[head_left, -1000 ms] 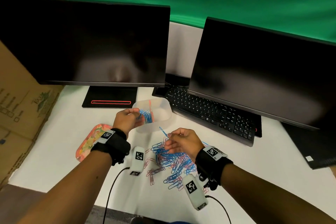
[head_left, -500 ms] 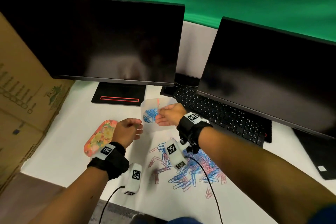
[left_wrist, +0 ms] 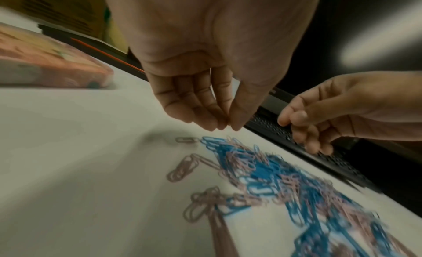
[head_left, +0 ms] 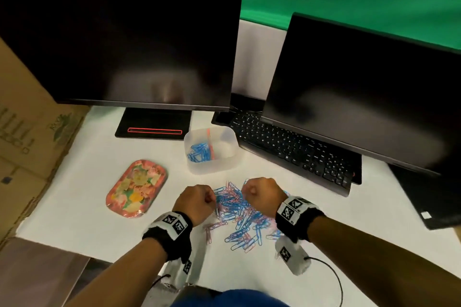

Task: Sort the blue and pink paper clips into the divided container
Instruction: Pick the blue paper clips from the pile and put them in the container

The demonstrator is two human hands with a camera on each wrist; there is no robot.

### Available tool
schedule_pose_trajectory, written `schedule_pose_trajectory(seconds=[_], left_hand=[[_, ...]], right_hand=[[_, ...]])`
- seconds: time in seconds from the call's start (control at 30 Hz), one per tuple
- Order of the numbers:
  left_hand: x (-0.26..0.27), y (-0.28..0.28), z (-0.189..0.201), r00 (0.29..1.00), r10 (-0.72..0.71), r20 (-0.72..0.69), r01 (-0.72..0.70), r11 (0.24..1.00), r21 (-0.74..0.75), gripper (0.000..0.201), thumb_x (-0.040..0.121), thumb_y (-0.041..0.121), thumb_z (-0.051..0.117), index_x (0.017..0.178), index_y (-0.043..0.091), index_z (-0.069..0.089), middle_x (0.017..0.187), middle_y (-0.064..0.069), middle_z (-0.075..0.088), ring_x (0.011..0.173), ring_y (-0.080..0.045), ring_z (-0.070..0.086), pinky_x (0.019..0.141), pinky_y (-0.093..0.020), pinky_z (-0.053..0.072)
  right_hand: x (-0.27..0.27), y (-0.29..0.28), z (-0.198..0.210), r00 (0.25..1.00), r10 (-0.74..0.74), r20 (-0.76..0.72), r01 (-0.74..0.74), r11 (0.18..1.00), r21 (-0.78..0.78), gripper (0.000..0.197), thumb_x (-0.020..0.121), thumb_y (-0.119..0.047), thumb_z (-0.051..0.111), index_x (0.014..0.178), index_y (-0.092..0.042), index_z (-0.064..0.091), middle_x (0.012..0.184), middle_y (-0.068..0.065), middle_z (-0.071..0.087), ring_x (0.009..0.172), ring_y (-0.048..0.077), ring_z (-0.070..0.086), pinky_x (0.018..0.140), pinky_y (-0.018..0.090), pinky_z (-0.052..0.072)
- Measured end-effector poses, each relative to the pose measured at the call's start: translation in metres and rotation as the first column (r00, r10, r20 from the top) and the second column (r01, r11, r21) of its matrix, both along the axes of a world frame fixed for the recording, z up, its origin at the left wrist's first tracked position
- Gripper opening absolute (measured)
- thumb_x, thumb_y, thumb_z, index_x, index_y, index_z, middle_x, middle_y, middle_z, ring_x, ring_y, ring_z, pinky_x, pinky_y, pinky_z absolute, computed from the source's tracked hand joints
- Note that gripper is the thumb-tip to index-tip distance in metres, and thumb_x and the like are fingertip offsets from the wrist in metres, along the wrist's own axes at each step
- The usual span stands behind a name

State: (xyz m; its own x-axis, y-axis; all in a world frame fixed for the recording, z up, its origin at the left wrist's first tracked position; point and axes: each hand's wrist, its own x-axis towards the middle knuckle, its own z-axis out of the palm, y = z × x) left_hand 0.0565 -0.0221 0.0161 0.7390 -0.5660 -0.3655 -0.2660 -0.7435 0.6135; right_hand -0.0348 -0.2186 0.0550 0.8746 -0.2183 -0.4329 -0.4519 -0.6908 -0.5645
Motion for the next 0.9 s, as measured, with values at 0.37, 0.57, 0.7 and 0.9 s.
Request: schedule_pose_trajectory(seconds=[0.37, 0.57, 0.7, 0.9], left_hand=[[-0.036, -0.001, -0.021, 0.938, -0.321, 0.132, 0.291, 0.934, 0.209, 0.019, 0.081, 0.019, 0.054, 0.096, 0.025, 0.063, 0.107, 0.002, 0.064, 0.103, -0.023, 0.061, 0.081, -0.027, 0.045], [-0.029, 0.009, -0.023, 0.955, -0.259, 0.142, 0.224, 0.949, 0.22, 0.011, 0.082, 0.024, 0.058, 0.092, 0.027, 0.064, 0.103, 0.003, 0.064, 0.096, -0.021, 0.062, 0.078, -0.028, 0.047], [-0.026, 0.015, -0.023, 0.963, -0.237, 0.131, 0.205, 0.954, 0.22, 0.007, 0.084, 0.024, 0.057, 0.081, 0.03, 0.06, 0.1, 0.003, 0.064, 0.094, -0.02, 0.061, 0.075, -0.027, 0.045], [-0.025, 0.023, -0.026, 0.966, -0.221, 0.135, 0.195, 0.964, 0.183, 0.022, 0.084, 0.023, 0.056, 0.067, 0.032, 0.046, 0.09, 0.006, 0.055, 0.091, -0.02, 0.06, 0.074, -0.027, 0.045]], right_hand=[[-0.062, 0.028, -0.036, 0.898, 0.438, -0.041, -0.433, 0.863, -0.26, 0.035, 0.095, -0.029, 0.046, 0.127, -0.02, 0.055, 0.125, 0.004, 0.053, 0.116, 0.024, 0.05, 0.093, 0.034, 0.043], [-0.054, 0.031, -0.046, 0.935, 0.356, -0.004, -0.345, 0.902, -0.26, 0.023, 0.093, -0.024, 0.049, 0.108, -0.015, 0.064, 0.113, 0.004, 0.056, 0.105, 0.025, 0.055, 0.084, 0.032, 0.045], [-0.054, 0.025, -0.047, 0.961, 0.271, 0.061, -0.257, 0.95, -0.177, 0.012, 0.089, -0.022, 0.054, 0.092, -0.017, 0.064, 0.097, -0.001, 0.055, 0.087, 0.02, 0.053, 0.076, 0.027, 0.044], [-0.054, 0.014, -0.043, 0.989, 0.055, 0.134, -0.06, 0.997, 0.04, 0.007, 0.082, -0.012, 0.063, 0.081, -0.013, 0.07, 0.074, -0.011, 0.057, 0.07, 0.01, 0.055, 0.065, 0.019, 0.046]])
